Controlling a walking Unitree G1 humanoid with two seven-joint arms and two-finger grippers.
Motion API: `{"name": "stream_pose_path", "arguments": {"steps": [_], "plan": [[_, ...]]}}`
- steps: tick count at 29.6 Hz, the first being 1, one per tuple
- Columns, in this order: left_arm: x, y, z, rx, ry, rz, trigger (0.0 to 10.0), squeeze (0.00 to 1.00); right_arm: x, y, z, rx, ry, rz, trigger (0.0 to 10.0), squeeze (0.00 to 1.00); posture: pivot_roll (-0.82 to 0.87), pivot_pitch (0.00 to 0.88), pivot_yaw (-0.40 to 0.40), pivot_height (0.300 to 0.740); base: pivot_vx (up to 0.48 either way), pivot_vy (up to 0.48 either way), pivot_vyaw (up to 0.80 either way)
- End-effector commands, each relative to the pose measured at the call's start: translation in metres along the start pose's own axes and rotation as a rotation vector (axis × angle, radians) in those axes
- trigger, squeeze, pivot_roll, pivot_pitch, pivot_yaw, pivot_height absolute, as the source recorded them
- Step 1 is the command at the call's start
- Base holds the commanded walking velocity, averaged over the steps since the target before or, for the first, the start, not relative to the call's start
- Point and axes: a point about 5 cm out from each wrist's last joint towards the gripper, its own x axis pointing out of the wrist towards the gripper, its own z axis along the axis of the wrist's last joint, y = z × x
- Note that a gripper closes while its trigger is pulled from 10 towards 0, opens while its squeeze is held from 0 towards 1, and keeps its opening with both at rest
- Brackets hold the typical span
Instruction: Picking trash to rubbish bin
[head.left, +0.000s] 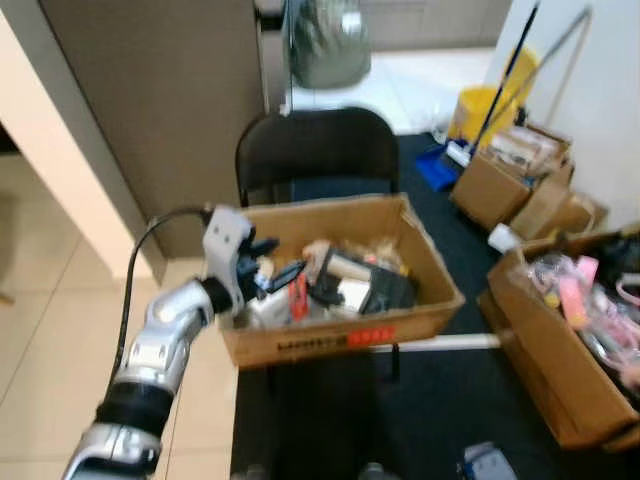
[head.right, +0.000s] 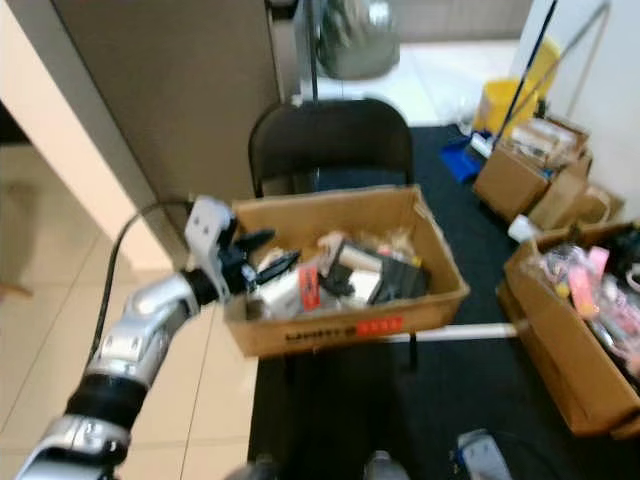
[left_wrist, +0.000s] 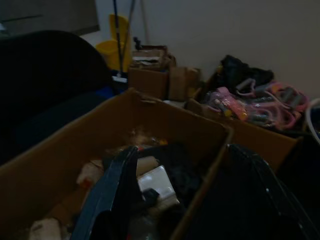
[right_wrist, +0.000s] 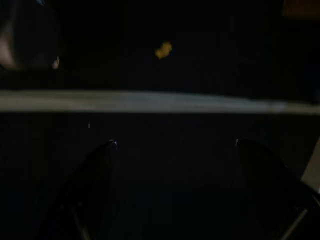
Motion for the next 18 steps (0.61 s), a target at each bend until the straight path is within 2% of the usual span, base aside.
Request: {"name": "stream_pose_path", "arguments": {"steps": [1, 5, 11, 18], "plan": [[-0.006, 0.001, -0.008, -0.013, 0.040, 0.014, 10.0, 0.00, 0.000, 0.012, -0.007, 0.009, 0.021, 0.034, 10.0, 0.00, 0.00, 0.134, 0.008, 0.740, -0.289, 0.000, 0.00], [-0.008, 0.002, -0.012, -0.018, 0.054, 0.025, 10.0, 0.00, 0.002, 0.030, -0.002, 0.003, 0.012, 0.055, 10.0, 0.00, 0.00, 0.133, 0.006, 0.740, -0.292, 0.000, 0.00], [-0.010, 0.003, -0.015, -0.022, 0.061, 0.032, 10.0, 0.00, 0.002, 0.039, 0.005, 0.000, 0.004, 0.064, 10.0, 0.00, 0.00, 0.129, 0.007, 0.740, -0.297, 0.000, 0.00], [-0.013, 0.005, -0.019, -0.029, 0.077, 0.047, 10.0, 0.00, 0.004, 0.051, 0.024, 0.001, -0.023, 0.077, 10.0, 0.00, 0.00, 0.134, 0.008, 0.740, -0.298, 0.000, 0.00]]}}
